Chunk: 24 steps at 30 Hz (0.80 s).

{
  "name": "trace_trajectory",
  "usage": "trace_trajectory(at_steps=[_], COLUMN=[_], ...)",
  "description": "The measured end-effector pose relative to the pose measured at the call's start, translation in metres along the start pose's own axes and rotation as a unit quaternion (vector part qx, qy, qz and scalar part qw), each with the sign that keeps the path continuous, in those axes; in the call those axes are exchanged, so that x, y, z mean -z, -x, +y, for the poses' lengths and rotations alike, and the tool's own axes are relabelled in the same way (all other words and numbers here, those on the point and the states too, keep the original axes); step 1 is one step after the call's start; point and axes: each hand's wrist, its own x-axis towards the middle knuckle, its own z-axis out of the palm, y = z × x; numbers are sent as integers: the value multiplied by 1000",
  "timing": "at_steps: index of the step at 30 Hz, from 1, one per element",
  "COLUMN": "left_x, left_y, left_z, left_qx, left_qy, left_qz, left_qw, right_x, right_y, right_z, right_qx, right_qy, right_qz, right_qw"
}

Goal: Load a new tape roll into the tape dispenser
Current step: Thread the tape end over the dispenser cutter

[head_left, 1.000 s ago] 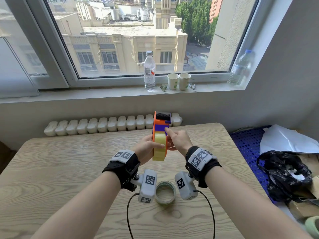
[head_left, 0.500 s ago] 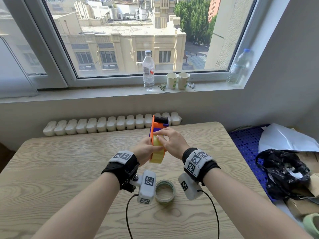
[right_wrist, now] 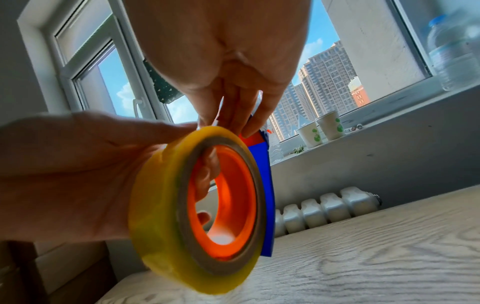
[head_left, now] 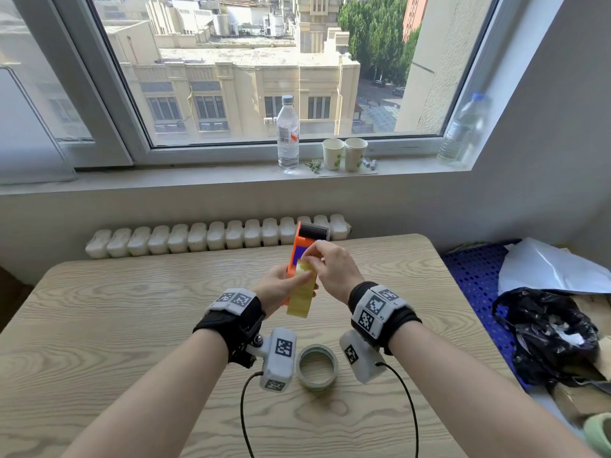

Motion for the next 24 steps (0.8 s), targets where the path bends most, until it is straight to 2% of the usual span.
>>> trace_trajectory(at_steps=[4, 10, 19, 24], left_x=[2, 7, 4, 9], left_y=[-3, 0, 0, -2], left_z=[1, 3, 2, -3], left_qx=[25, 29, 65, 66], left_qy=[-41, -78, -130, -130], left_qz=[74, 28, 49, 79], left_qw=[996, 996, 988, 986], right_x=[9, 19, 19, 21], right_y=[-5, -12, -12, -16], right_z=[-3, -8, -10, -10], right_qx=[-10, -6, -1, -11], right_qy=[-34, -26, -28, -44], right_qz=[2, -29, -36, -8], right_qw=[999, 999, 999, 999])
